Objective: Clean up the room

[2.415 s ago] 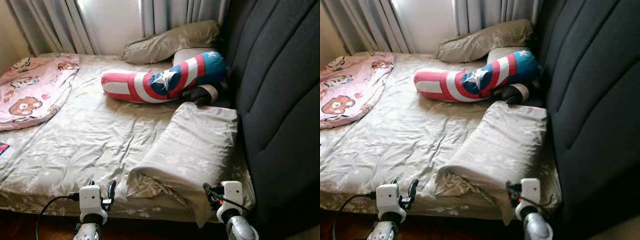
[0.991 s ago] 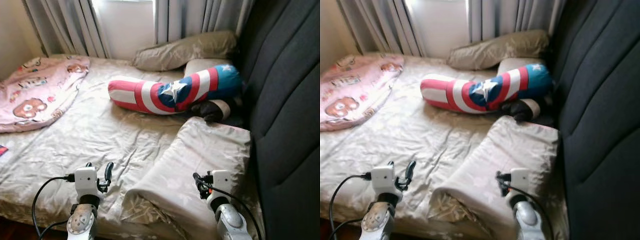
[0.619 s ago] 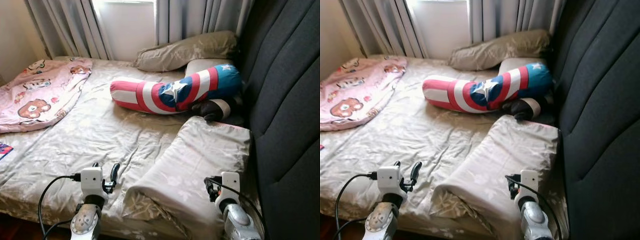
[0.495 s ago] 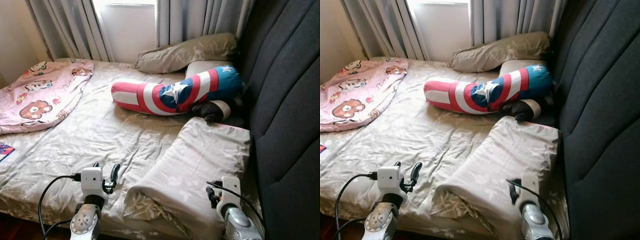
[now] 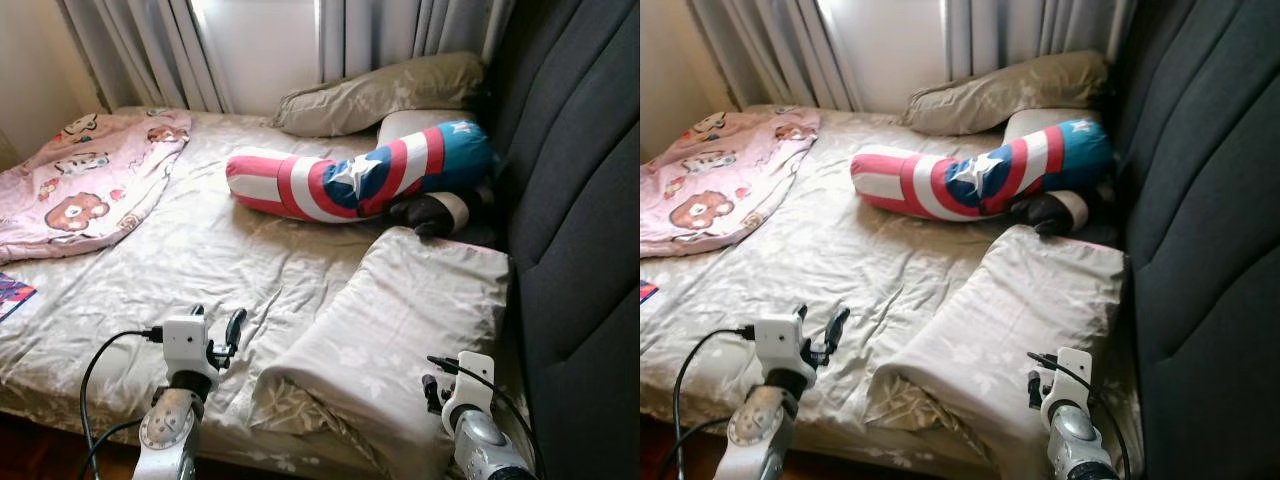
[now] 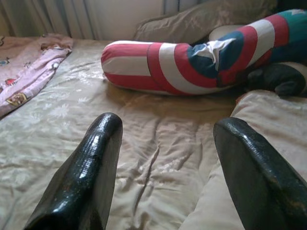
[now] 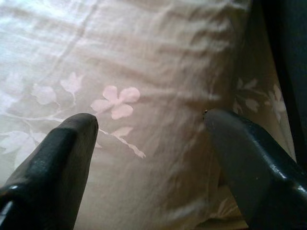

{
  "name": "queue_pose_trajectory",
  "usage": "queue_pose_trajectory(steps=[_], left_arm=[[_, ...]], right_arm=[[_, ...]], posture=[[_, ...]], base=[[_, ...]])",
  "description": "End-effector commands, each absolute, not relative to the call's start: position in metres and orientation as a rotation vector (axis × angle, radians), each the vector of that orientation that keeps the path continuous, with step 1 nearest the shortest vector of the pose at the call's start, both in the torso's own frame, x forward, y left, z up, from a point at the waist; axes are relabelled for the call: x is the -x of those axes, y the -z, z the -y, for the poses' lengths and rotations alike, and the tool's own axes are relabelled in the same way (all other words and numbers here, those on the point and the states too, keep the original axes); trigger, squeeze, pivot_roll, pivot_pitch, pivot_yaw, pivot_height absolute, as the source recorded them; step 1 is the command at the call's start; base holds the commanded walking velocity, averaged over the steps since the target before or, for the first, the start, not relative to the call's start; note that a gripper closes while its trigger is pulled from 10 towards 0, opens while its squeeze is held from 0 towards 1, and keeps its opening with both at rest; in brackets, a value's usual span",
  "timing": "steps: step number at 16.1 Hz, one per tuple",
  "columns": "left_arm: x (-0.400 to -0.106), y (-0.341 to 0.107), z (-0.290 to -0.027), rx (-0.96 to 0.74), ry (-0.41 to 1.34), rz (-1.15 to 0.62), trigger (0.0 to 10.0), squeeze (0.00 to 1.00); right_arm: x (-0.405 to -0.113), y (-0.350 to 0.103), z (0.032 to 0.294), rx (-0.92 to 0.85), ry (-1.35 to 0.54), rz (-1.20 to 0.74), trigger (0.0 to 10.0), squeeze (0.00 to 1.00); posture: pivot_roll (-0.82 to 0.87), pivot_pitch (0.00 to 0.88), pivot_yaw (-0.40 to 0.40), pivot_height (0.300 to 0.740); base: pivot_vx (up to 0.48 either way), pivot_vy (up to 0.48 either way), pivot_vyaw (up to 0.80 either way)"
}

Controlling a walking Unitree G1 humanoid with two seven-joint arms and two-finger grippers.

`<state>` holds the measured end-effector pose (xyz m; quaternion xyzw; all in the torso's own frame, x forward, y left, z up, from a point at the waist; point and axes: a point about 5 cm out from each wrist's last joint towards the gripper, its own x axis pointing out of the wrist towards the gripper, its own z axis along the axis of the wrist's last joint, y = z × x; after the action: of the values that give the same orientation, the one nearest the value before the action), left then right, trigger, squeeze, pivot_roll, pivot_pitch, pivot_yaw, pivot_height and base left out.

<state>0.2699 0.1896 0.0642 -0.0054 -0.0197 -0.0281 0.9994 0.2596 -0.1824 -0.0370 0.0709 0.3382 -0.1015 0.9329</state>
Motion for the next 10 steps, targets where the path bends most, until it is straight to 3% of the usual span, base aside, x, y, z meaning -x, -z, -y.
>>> queue_pose_trajectory(steps=[1,10], left_arm=[[-0.27,-0.071,-0.187,0.018,0.078,0.054,10.0,0.0],[-0.246,-0.107,-0.183,0.015,0.115,0.097,10.0,0.0]], right_arm=[[-0.257,0.039,0.182,-0.166,0.228,-0.709,10.0,0.0],[-0.244,0.046,0.193,-0.125,0.268,-0.696,10.0,0.0]], posture=[[0.09,0.049,0.05,0.74],[0.14,0.168,0.096,0.74]], base=[[0.0,0.0,0.0],[0.0,0.0,0.0]])
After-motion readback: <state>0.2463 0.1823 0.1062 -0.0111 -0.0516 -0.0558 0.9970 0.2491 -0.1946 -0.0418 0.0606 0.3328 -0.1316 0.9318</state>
